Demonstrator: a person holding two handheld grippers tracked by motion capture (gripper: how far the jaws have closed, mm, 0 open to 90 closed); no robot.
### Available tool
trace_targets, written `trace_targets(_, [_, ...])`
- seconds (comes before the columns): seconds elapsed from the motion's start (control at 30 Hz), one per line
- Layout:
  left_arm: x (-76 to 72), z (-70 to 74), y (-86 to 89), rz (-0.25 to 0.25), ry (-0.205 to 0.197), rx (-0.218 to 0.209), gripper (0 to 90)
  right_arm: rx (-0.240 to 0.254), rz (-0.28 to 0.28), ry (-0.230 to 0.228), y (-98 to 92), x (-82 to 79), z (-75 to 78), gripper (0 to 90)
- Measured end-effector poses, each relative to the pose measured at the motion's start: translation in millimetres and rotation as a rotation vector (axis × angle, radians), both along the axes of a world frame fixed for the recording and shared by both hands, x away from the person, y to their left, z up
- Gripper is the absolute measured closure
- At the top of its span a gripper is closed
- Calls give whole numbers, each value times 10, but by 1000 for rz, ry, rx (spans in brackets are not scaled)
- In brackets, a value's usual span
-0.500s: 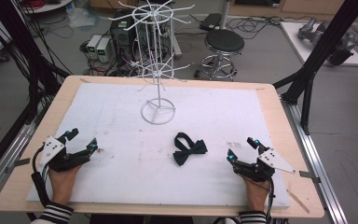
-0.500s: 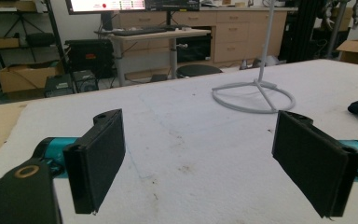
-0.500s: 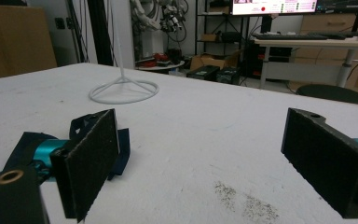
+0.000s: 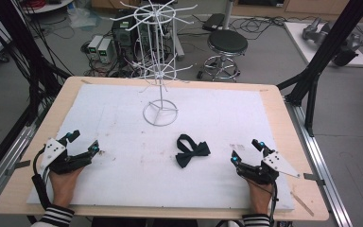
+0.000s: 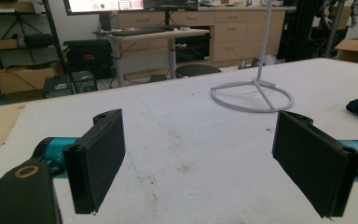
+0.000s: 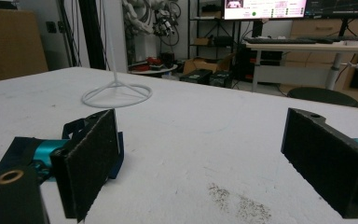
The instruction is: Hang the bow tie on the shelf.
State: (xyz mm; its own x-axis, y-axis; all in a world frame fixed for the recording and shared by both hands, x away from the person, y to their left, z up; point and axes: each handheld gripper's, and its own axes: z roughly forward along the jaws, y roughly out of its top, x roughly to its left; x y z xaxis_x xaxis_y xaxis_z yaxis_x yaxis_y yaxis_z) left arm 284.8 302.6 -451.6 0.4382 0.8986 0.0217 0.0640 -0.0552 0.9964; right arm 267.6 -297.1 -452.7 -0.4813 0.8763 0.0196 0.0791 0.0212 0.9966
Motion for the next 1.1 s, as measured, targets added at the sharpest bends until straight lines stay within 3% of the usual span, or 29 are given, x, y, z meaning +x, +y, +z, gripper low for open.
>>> trace_targets(0.3, [2,0,3,0,0,-3,175,-8,-5,4,13,-2,1,103])
trace_targets(0.53, [2,1,7,-4,0,-2,174,-49,-25,26,55,21,16,103])
trace_targets(0.77, [2,0,11,-4,2,-5,175,-40,-26,40,58,25,39,103])
trace_targets(1.1, [4,0,12,-7,2,-9,175,-87,21,77,222,85,290,103])
